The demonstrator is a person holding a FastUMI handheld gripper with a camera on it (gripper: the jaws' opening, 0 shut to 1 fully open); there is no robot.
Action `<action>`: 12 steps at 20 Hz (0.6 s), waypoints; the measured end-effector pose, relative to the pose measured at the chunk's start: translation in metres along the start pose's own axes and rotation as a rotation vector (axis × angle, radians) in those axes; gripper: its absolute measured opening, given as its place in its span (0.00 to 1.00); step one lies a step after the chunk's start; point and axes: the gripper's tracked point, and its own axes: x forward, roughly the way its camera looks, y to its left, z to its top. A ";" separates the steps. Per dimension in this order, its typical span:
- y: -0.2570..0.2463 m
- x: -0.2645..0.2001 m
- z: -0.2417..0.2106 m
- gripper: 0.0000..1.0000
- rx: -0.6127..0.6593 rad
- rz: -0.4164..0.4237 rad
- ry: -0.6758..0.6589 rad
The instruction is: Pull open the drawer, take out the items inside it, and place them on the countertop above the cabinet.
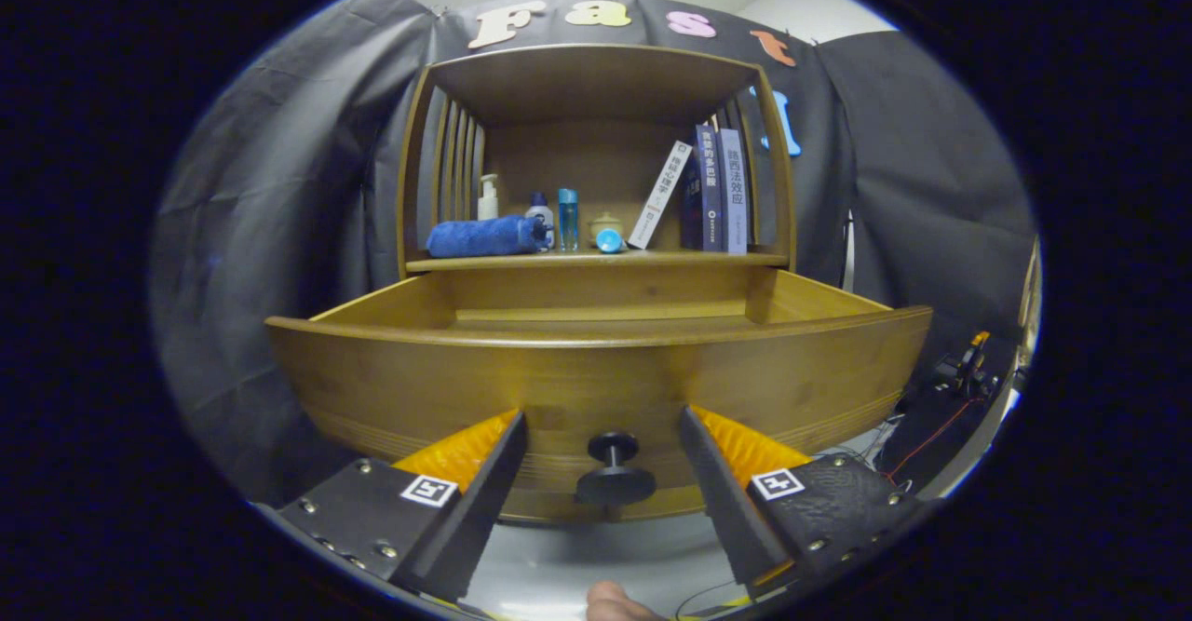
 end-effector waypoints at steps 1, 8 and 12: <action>0.000 0.003 0.000 0.99 -0.001 0.007 0.004; 0.002 0.024 0.006 0.99 -0.015 0.022 -0.002; 0.002 0.046 0.013 0.99 -0.007 0.027 -0.001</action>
